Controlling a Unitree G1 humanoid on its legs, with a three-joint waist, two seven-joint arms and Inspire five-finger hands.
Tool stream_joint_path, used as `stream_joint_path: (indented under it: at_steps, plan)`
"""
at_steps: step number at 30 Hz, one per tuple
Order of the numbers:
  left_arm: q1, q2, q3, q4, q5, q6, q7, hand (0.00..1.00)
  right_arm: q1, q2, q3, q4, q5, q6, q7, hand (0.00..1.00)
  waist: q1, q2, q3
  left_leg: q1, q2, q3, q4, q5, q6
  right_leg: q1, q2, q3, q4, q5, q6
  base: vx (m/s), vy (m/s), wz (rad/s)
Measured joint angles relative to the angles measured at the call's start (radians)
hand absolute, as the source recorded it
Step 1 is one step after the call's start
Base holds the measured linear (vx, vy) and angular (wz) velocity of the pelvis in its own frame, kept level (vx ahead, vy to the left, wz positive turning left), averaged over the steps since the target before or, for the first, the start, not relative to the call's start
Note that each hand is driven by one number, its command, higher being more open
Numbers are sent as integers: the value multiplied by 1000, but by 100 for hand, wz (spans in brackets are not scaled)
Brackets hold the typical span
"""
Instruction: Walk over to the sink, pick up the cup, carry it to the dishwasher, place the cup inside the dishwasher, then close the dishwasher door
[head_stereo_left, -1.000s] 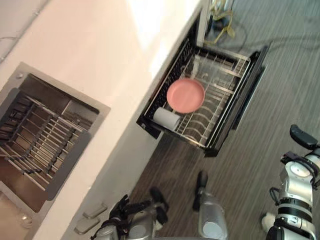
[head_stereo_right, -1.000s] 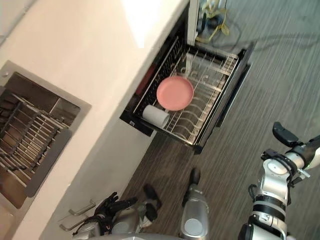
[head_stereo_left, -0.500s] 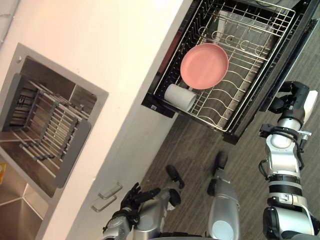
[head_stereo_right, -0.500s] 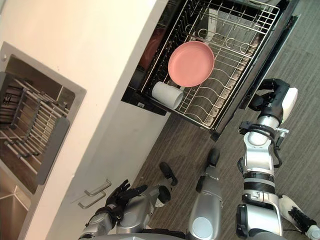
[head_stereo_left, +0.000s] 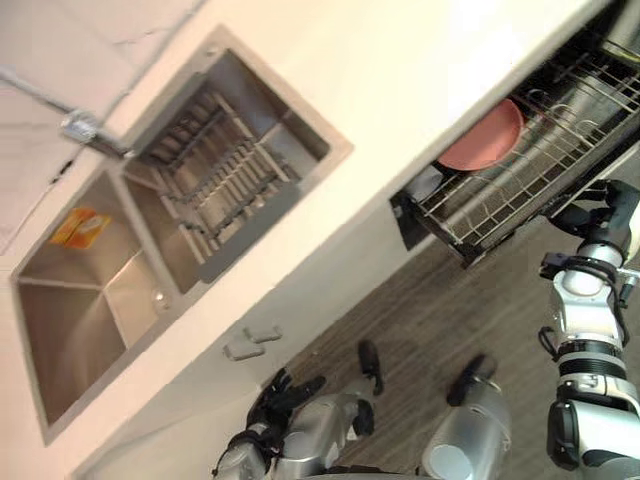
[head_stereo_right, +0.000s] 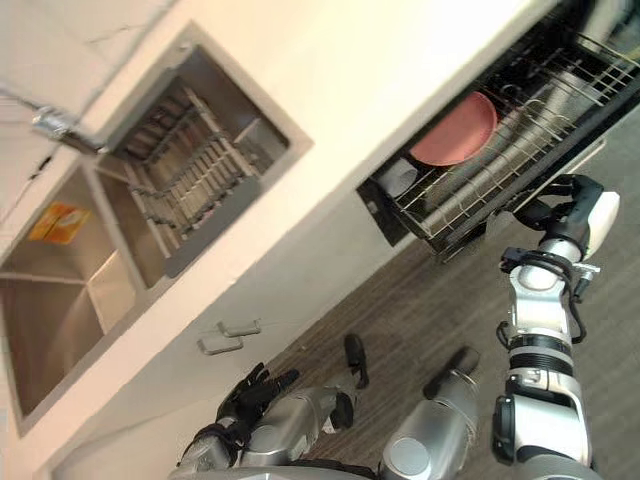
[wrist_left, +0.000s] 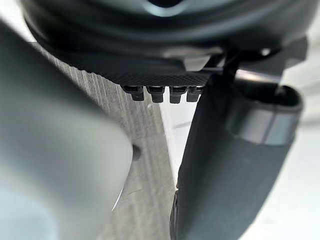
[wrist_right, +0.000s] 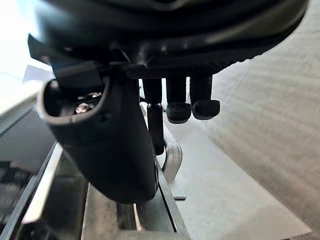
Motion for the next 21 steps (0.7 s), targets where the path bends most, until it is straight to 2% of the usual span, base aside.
stream_joint_path:
  at_steps: [2, 4, 5, 6, 8, 10, 14, 16, 17, 18, 19, 20, 21]
  plan:
    - [33, -4, -2, 0, -1, 3, -23, 100, -50, -29, 32, 64, 10, -1, 9, 0, 10, 13, -17, 5, -13, -26, -4, 8, 5, 16, -24, -24, 27, -18, 6, 39, -21, 46]
    - [83, -13, -5, 14, -1, 6, -48, 100, -124, -78, 83, 162, 15, -1, 55, 0, 36, 31, -45, 10, -20, -62, -4, 12, 5, 47, -42, -62, 50, -35, 11, 58, -40, 50]
    - [91, -13, -5, 15, -2, 8, -54, 100, -142, -88, 99, 179, 15, 1, 72, 0, 43, 30, -48, 11, -20, -68, -4, 13, 4, 51, -42, -66, 52, -36, 11, 48, -45, 39]
    - [94, -15, -7, 17, -7, 5, -66, 100, -171, -106, 123, 226, 15, 2, 99, 100, 57, 39, -61, 10, -19, -84, -4, 16, 2, 61, -45, -79, 59, -42, 10, 36, -48, 29]
    - [95, -13, -24, 17, -7, -9, -71, 100, -193, -111, 141, 265, 15, 4, 112, 100, 75, 34, -65, 10, -16, -93, -4, 18, 0, 65, -45, -81, 66, -47, 7, 23, -51, 17]
    - [99, -5, -26, 23, -7, -17, -78, 100, -199, -115, 164, 271, 17, 3, 171, 100, 65, 20, -69, 10, -13, -92, -4, 18, -1, 66, -40, -80, 64, -47, 6, -5, -45, -2]
    - [99, 5, -37, 25, -8, -32, -80, 100, -199, -88, 172, 291, 36, 0, 173, 100, 66, 2, -73, 5, 4, -88, -6, 24, -9, 66, -15, -80, 42, -47, 4, -47, -34, -5]
    - [96, 24, -44, 30, -8, -40, -79, 100, -161, -16, 139, 294, 55, -25, 158, 100, 68, -33, -84, 5, 26, -77, -11, 26, -16, 66, 15, -77, 21, -45, -4, -69, -51, -14]
    - [96, 26, -44, 31, -9, -40, -79, 100, -149, -1, 132, 292, 57, -37, 154, 100, 68, -40, -87, 5, 30, -75, -11, 25, -17, 66, 21, -76, 16, -44, -6, -58, -66, -23]
    - [93, 35, -43, 35, -15, -41, -79, 100, -93, 59, 97, 278, 64, -77, 141, 100, 73, -64, -96, 6, 46, -64, -10, 23, -23, 67, 44, -72, -5, -38, -13, -22, -47, -23]
    - [93, 37, -43, 36, -21, -42, -79, 100, -63, 83, 87, 273, 64, -96, 137, 100, 75, -73, -99, 8, 53, -58, -10, 21, -26, 68, 55, -67, -16, -33, -16, -15, -62, -39]
    - [91, 46, -41, 37, -22, -43, -82, 100, 32, 152, 44, 269, 80, -134, 137, 100, 77, -94, -104, 17, 72, -44, -10, 17, -33, 81, 89, -61, -55, -16, -19, -1, -45, -29]
    - [90, 48, -40, 37, -23, -43, -82, 100, 51, 163, 33, 271, 84, -137, 137, 100, 76, -98, -104, 20, 74, -42, -10, 15, -35, 85, 94, -61, -62, -12, -19, 5, -41, -34]
